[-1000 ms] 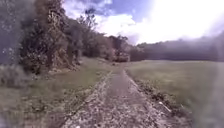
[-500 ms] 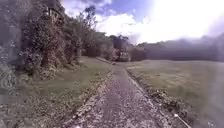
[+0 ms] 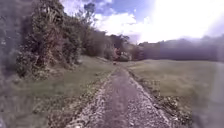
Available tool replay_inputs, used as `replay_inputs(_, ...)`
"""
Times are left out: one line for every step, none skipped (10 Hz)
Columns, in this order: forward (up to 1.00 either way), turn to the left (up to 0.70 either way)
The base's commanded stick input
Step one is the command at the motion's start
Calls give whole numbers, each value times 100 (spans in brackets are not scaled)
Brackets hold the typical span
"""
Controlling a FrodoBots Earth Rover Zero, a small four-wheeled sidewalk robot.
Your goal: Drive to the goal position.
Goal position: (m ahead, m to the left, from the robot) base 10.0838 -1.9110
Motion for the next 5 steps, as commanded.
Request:
replay_inputs(85, -1)
replay_inputs(85, -3)
replay_inputs(85, -5)
replay_inputs(85, -15)
replay_inputs(85, -26)
